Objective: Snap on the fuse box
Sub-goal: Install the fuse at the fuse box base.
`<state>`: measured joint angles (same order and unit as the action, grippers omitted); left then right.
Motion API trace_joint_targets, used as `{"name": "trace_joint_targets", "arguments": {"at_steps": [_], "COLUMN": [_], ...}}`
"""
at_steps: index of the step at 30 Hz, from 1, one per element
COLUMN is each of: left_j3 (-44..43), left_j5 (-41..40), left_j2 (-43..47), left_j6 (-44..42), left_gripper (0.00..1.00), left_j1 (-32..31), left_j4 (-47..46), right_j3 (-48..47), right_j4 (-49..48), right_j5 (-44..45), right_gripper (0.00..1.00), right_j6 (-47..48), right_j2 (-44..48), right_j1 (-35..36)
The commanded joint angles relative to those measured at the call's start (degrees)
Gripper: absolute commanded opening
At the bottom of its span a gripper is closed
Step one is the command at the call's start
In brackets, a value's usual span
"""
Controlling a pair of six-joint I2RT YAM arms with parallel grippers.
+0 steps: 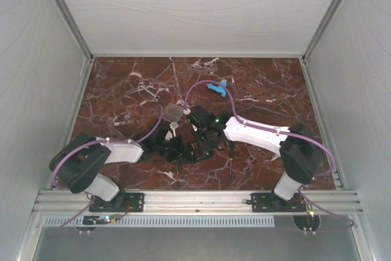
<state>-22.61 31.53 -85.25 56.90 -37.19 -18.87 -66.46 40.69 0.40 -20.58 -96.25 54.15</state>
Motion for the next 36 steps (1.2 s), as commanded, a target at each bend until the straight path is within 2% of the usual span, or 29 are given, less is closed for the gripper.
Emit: {"name": "trace_joint_targets", "arguments": {"at_steps": [1,11,22,29,36], "left_j3": [-1.3,-1.6,-2.0,-1.9,-2.0], "left_j5": [-2.2,-2.1,-1.8,-1.9,-1.8], "left_j2": [-0.1,-0.3,-0.7,-0.5,-0.7], "left_j6": [0.4,0.3,0.1,0.1,0.1], "left_gripper": [0.28,0.28,0.28,0.28,0.28], "left_j1": [-0.2,-0.2,-0.2,-0.2,-0.2], "left_j4": [-1.7,-1.6,-1.6,-1.7,-1.7], "right_j3": [-0.7,-1.8,-2.3,-2.7,-3.4], "right_j4": [-1.8,-4.0,-4.2,-3.4,0.4], "right_j5": [2.1,2.9,4.5,3.6,2.2], "right_gripper": [0.09,0.10,0.09,0.00,0.00], "right_j6": [0.5,-0.3,-0.7,-0.6,0.1], "right_j2": [4.4,-1.7,-1.9,-4.0,-8.0], "right_j1": [0.2,0.0,-0.2,-0.4,-0.3]}}
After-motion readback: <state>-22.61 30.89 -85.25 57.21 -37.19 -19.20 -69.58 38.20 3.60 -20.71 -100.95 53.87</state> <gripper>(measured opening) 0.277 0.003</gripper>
